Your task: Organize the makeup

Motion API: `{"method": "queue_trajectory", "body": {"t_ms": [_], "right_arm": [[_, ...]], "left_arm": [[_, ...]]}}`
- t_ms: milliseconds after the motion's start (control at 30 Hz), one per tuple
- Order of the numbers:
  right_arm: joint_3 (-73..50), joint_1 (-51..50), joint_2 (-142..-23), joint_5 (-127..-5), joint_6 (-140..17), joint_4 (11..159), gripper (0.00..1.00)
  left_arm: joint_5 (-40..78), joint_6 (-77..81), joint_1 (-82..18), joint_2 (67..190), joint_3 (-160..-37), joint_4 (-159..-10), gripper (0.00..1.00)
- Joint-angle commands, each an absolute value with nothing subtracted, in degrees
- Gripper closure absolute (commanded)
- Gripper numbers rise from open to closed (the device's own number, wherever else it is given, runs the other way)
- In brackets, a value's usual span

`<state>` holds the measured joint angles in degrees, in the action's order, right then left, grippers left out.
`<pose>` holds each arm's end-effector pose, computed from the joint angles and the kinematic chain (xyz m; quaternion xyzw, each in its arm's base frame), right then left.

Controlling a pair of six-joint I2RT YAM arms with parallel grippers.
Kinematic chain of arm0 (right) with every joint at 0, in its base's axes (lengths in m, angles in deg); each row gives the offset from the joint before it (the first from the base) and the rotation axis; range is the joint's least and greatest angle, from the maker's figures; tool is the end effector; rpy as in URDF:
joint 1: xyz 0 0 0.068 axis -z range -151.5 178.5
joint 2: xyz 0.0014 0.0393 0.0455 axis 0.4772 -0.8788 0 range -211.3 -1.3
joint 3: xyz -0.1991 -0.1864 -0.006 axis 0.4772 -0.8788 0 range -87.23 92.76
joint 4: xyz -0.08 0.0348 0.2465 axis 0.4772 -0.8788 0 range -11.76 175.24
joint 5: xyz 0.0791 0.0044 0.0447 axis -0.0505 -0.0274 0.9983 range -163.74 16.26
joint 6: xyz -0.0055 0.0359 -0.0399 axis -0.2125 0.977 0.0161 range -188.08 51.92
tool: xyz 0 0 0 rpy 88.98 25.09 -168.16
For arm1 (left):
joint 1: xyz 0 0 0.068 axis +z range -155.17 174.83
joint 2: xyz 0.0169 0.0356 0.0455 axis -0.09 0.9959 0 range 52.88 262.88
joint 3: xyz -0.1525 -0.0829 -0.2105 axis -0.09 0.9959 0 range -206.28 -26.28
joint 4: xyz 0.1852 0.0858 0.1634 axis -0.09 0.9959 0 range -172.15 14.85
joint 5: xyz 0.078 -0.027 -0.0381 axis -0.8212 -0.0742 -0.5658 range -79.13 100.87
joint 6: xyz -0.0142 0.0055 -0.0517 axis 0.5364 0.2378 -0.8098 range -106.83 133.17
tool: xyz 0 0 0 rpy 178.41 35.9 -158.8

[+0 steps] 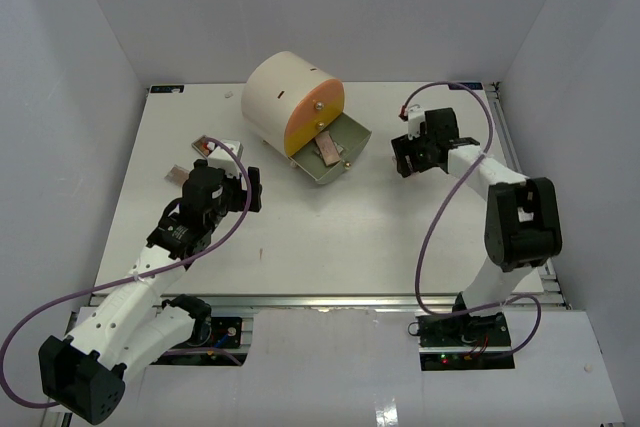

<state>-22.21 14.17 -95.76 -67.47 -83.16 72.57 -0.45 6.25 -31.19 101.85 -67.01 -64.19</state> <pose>0.3523 0.0940 0.2351 -0.2532 0.8770 0.0473 0.4056 0.1787 -0.0795 0.2889 0.0888 0.8417 -0.0689 0.5281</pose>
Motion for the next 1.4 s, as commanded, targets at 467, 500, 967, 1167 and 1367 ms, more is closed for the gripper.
{"method": "queue_trajectory", "body": {"t_ms": [467, 500, 967, 1167, 1367], "right_arm": [[-1.03, -0.22, -104.46, -66.2, -85.49, 79.1, 0.51], [-0.13, -0.38, -105.42, -66.3, -85.76, 79.2, 0.48], [-0.57, -0.59, -106.28, -66.27, -85.42, 79.38, 0.1], [-5.41, -0.33, -98.98, -65.37, -85.16, 79.14, 0.1], [-20.41, 9.82, -84.94, -44.46, -84.6, 82.21, 0.1]], "left_arm": [[-1.97, 5.78, -30.81, 101.45, -67.15, -64.31, 0.02], [-2.02, 5.76, -30.72, 101.49, -67.15, -64.31, 0.02], [-1.15, 4.55, -28.9, 102.74, -67.18, -64.69, 0.02], [1.32, 3.29, -26.21, 104.67, -67.41, -65.48, 0.02], [12.9, -4.2, -14.93, 112.21, -69.6, -67.29, 0.02]]}}
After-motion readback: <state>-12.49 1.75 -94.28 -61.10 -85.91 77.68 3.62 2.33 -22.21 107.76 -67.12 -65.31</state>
